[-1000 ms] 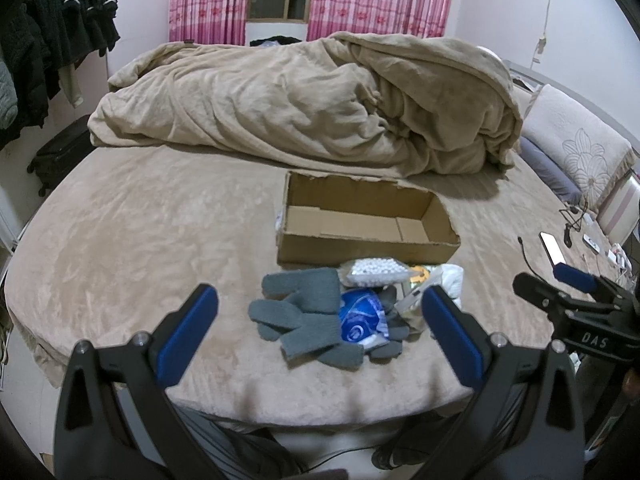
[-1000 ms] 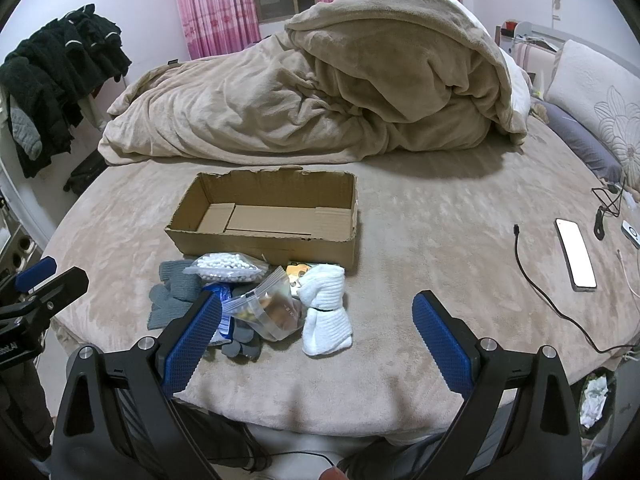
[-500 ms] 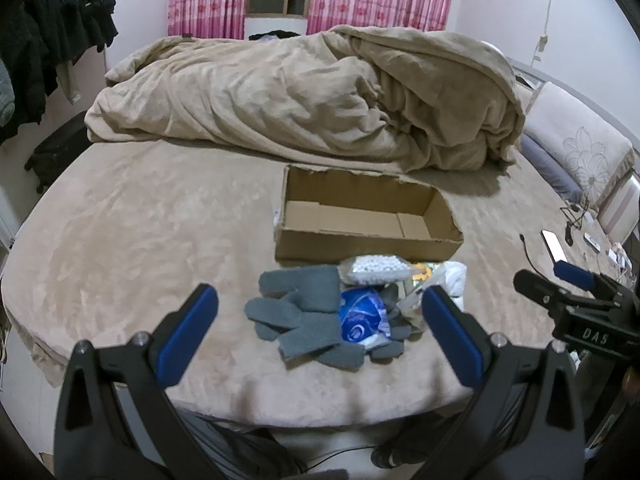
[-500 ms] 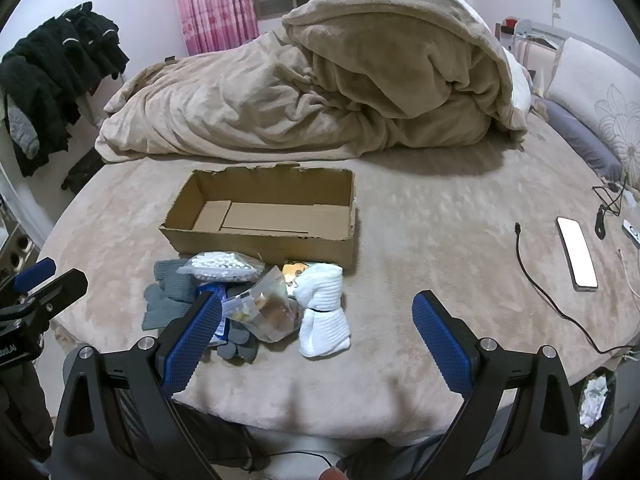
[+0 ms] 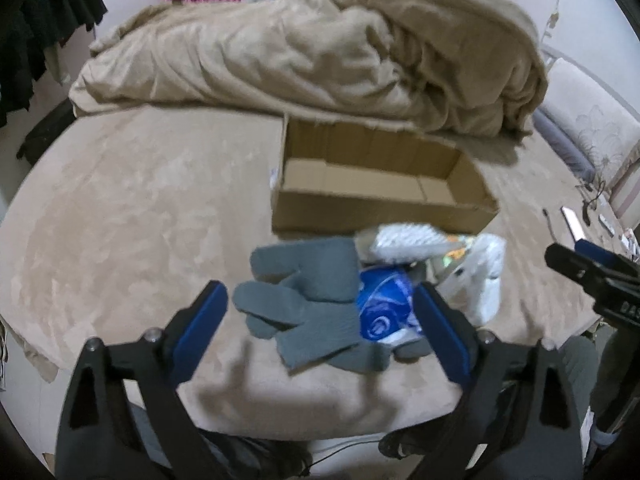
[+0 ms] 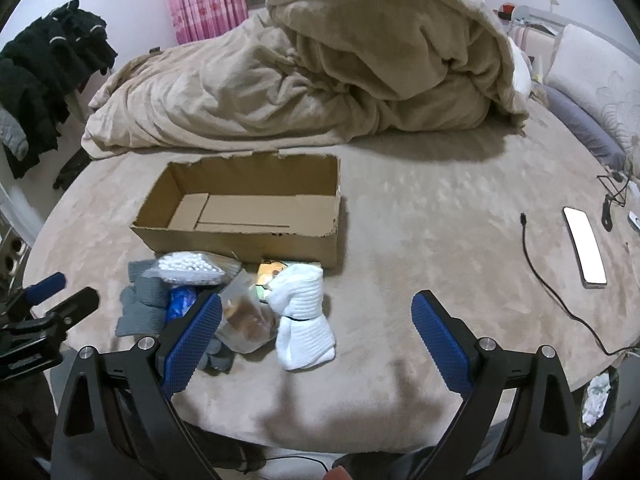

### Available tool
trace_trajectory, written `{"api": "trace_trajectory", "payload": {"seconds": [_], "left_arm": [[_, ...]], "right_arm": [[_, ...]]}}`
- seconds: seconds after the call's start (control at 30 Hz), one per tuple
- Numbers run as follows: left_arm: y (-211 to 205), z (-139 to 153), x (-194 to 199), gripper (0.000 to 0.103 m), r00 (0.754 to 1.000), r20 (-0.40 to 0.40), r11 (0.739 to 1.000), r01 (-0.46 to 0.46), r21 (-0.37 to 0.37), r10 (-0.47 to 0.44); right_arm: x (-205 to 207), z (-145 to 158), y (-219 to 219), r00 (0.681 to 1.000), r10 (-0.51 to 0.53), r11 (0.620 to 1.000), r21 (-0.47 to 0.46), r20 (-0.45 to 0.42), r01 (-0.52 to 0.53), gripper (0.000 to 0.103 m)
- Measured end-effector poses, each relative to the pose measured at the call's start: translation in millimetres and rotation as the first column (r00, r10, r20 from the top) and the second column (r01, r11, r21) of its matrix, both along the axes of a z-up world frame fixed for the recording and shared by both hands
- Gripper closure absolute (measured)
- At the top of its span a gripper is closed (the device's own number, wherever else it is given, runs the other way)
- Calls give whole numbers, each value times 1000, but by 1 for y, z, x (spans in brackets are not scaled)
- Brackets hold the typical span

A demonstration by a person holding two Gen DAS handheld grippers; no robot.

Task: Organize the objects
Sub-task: 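Grasp grey gloves with left tool while right tool grasps white sock, drop both into box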

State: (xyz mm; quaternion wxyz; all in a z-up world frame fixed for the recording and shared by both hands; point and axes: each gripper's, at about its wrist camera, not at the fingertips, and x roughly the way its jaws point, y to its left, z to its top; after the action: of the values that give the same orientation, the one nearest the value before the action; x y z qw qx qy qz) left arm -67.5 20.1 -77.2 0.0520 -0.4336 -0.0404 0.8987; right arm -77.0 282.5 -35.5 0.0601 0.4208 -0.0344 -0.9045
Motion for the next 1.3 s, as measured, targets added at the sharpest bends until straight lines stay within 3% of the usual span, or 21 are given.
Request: {"api": "trace_trajectory", "payload": {"seconds": [0.1,0.3,0.47,0.53,0.6,0.67,0.93,1.3], "left_arm": [[2,-22,-11,14,999,39,1000,8,4,-8],[2,-59,-30,35,995,101,1000,10,14,-12],[7,-79,-39,42,993,113,1000,20,8,-20],[8,-81,-38,46,995,100,1000,19,3,-20],[8,-80,-36,51,996,89,1000,19,2,-19],[9,-76,-33,56,997,77,1000,17,-2,-16],[1,-35,-18,59,1000,-3,999,-31,14,31],[1,35,-9,59,993,-113,998,-21,53,27]], "right_arm": [[-10,-18,-2,999,15,1000,11,30,-15,7],[-34,-55,3,995,11,1000,-1,95,-11,16],[-43,-76,-1,990,58,997,-52,132,-52,22],[-44,-81,-3,989,71,996,-66,133,-62,29],[-44,-87,-1,986,90,992,-105,141,-76,56],[-43,-89,0,984,108,987,-132,139,-90,68],[-31,-70,2,988,136,983,-133,71,-125,70],[-18,-9,7,989,133,982,-127,-58,-139,70]]}}
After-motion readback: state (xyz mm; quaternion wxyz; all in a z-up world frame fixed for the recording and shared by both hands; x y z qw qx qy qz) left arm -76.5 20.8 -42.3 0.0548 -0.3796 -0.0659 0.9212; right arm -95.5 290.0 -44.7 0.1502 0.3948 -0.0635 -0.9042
